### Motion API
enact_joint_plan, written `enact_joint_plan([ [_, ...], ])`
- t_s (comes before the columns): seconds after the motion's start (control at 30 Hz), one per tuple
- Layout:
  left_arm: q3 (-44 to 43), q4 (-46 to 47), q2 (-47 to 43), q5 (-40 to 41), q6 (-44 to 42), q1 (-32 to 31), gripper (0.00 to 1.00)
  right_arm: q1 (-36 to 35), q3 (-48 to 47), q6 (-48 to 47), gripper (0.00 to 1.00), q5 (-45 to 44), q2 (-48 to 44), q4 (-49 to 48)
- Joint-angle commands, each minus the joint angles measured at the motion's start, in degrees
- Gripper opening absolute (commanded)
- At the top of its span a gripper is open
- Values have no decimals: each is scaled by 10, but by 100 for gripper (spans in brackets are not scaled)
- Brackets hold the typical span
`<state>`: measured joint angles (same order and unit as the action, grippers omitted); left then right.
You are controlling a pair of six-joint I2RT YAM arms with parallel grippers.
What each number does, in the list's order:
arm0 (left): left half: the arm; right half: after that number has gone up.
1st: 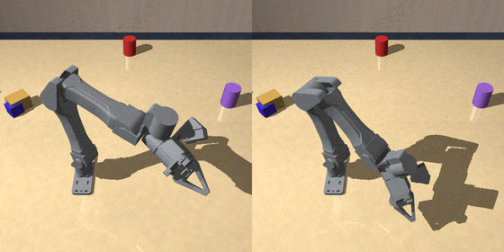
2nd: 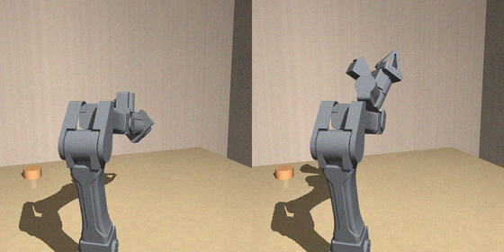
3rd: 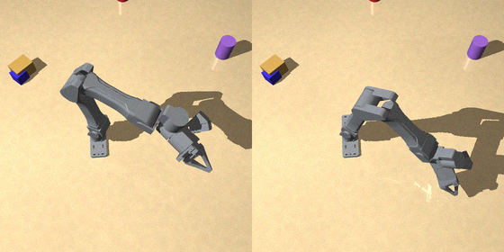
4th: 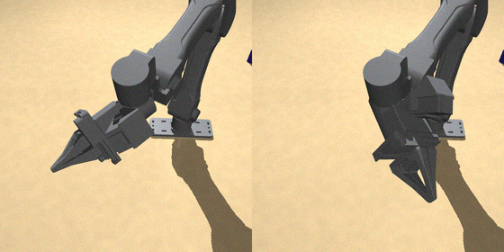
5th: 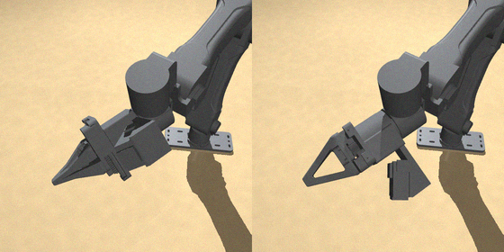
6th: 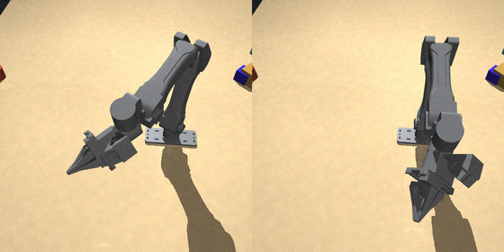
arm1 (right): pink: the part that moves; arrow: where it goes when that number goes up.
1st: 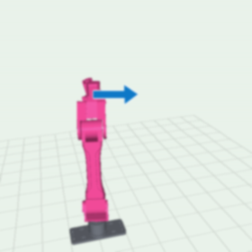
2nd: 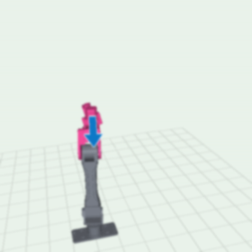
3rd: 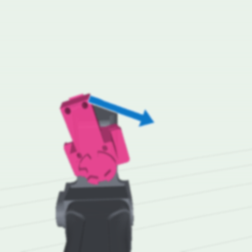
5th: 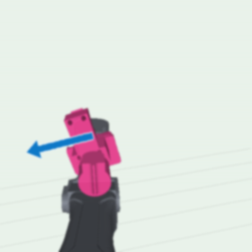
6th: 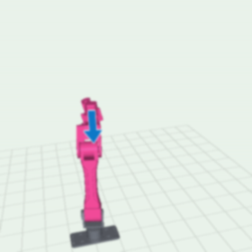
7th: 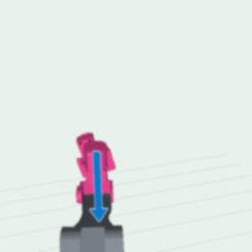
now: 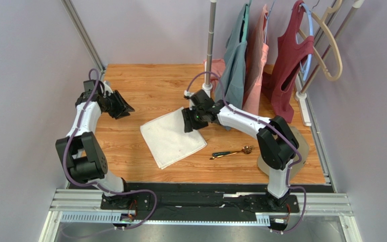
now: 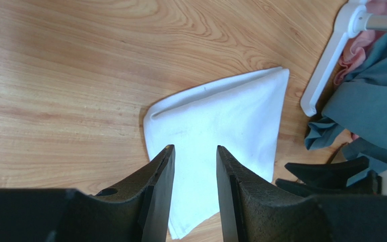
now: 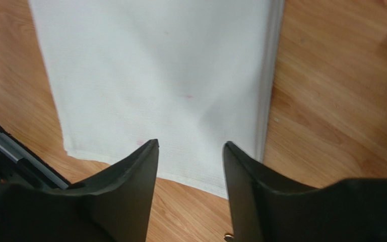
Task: Fold the napkin into a case and place the utensils inside
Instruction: Smooth out the lower triangle-folded napkin at the center of the board, then fold the lower triangle-folded napkin at the center of the board.
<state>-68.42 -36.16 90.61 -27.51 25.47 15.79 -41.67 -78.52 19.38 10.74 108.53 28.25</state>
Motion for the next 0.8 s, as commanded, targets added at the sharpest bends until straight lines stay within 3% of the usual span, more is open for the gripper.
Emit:
enact_joint_plan([
  [0.0,43,-7,-20,-22,0,0,44,-61,-123,-37,66,-47,6,44],
  [0.1,74,2,-81,22,27,1,42,-110,-204,-64,77,-78,52,71],
  [0.17,76,-15,-134,110,62,3,40,-139,-242,-79,79,-92,77,78],
  [0.27,65,-49,-195,181,90,7,40,-164,-336,-92,80,-102,150,116],
  [0.43,45,-61,-263,193,92,13,41,-194,-459,-101,82,-132,236,171],
  [0.57,39,-67,-279,185,87,14,41,-210,-467,-100,88,-135,265,162],
  [0.77,53,-66,-290,158,92,27,41,-220,-480,-93,87,-126,299,175],
])
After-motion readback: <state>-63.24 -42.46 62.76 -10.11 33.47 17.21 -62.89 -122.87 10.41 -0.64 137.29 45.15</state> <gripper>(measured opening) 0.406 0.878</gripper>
